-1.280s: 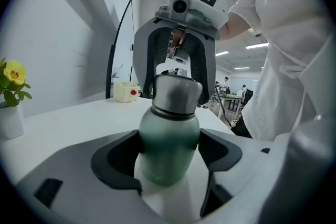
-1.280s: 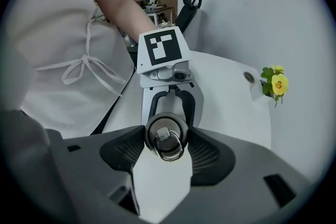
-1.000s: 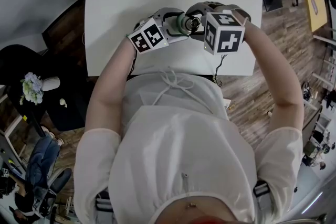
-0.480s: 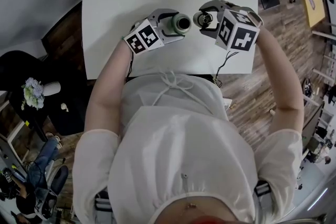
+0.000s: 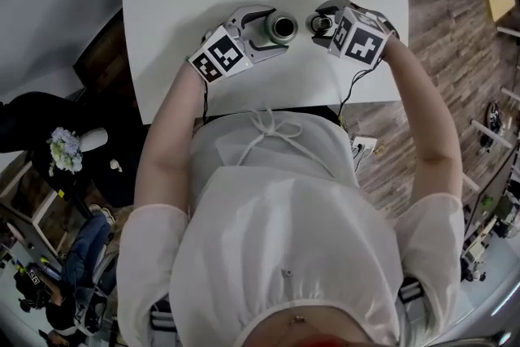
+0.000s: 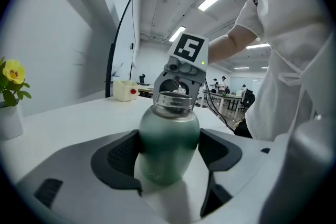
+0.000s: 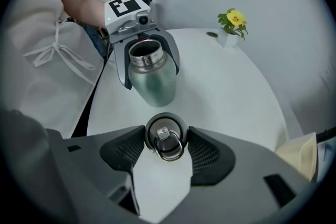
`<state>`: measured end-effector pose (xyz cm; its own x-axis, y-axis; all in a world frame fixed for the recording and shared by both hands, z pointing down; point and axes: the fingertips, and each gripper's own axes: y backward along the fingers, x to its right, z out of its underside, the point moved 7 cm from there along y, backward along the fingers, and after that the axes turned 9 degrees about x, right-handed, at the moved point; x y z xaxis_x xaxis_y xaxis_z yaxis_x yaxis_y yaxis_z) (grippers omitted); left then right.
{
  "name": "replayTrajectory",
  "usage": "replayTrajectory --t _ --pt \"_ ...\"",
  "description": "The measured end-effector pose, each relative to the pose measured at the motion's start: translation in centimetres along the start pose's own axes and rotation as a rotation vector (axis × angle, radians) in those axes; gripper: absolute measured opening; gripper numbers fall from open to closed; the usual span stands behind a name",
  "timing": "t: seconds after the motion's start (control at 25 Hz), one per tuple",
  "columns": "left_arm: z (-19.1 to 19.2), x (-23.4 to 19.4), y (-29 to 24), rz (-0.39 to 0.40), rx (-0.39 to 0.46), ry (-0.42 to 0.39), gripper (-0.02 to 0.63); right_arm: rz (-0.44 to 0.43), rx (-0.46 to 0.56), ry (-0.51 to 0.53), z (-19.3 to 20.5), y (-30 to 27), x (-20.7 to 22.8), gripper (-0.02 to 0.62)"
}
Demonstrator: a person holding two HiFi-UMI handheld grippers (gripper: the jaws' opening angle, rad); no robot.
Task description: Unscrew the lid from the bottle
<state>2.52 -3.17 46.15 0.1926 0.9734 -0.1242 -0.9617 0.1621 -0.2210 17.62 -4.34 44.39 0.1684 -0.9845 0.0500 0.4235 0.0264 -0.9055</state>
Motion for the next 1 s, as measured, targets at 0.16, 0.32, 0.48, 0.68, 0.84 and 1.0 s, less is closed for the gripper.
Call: replayTrajectory --t 0.16,0.32,0.48,0.68,0.84,1.0 --pt "-0.1 0.1 -0.3 0.001 0.001 0.000 0.366 0.015 0.023 -0.066 1.2 -1.8 -0.4 0.268" --pt "0.0 0.3 -0.4 0.002 0.006 0.005 0.367 0.009 0.006 -0.083 2.0 -3.0 -1.1 0.268" --pt "0.0 0.3 -0.4 0.006 0.009 0.004 0.367 -0.002 0.052 -0.156 2.3 -3.3 -1.1 0.270" --pt "0.0 0.2 -0.1 0.001 0.012 0.012 0.367 0.029 -0.001 -0.158 2.1 -3.9 -1.3 0.276" --pt "0.0 0.4 -0.2 -0.008 0.009 0.016 0.365 0.061 -0.025 -0.171 2.2 -3.8 -1.4 0.285" --pt "-0.4 0.8 -0.1 -0.058 0.022 0.061 0.365 0.091 0.056 -0.238 2.3 -2.3 -1.2 0.330"
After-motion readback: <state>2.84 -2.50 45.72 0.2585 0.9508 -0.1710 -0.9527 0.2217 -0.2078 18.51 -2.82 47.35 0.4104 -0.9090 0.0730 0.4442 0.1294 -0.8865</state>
